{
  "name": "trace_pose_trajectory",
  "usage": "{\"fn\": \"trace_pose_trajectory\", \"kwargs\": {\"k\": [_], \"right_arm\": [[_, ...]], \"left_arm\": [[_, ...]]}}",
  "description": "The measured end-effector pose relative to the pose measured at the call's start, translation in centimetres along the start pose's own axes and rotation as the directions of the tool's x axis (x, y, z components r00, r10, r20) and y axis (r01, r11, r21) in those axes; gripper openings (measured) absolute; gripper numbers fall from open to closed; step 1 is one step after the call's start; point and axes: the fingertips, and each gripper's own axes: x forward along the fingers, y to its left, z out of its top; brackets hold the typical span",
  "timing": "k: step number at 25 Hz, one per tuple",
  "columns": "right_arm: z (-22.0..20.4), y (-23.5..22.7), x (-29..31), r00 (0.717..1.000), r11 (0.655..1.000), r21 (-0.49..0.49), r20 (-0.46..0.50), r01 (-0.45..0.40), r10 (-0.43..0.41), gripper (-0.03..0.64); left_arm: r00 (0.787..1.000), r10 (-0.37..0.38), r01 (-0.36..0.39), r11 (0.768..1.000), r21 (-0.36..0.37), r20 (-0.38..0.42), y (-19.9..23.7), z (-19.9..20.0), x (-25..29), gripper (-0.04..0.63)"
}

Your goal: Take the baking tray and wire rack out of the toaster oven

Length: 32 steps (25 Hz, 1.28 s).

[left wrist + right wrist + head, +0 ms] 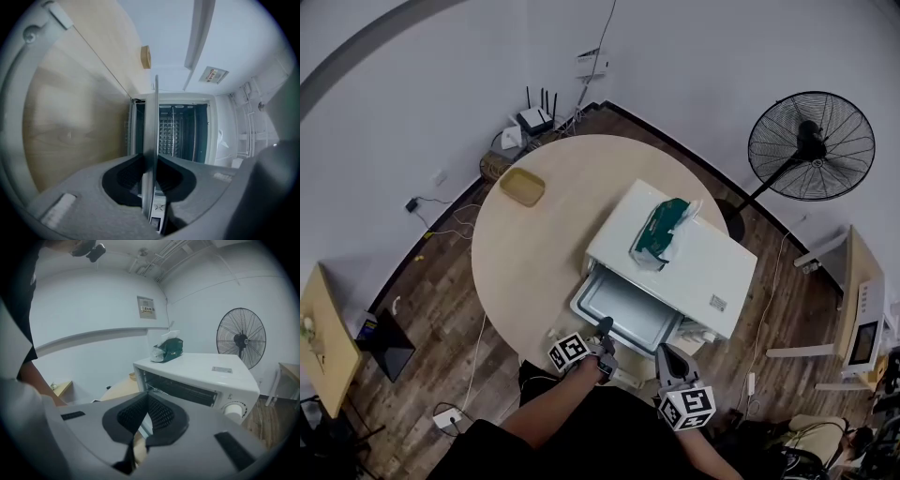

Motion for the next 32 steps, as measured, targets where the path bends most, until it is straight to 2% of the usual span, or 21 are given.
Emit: {"fn": "trace_pose_trajectory", "kwargs": {"k": [7,13,26,32], "right_arm": [[-0.1,1.1,0.7,1.000,1.000,0.004,-0.005,-0.023,0.023,0.000],[0.6,3.9,1.4,0.999,0.999,0.005,0.005,-0.035,0.035,0.000],[0.4,10.6,1.4,0.995,0.993,0.072,-0.030,0.096,-0.094,0.000],[0.3,13.2,1.2,0.992,0.988,0.093,-0.029,0.124,-0.122,0.000]], "left_arm": [[1.000,-0.004,0.004,1.000,0.001,-0.020,0.4,-0.2,-2.6,0.069],[0.998,-0.002,0.002,1.000,0.003,-0.057,0.6,0.1,-5.2,0.069],[0.985,0.003,0.004,0.999,0.035,-0.174,0.2,1.7,-10.6,0.069],[0.983,-0.006,0.010,1.000,0.021,-0.186,0.3,3.2,-13.0,0.069]]}}
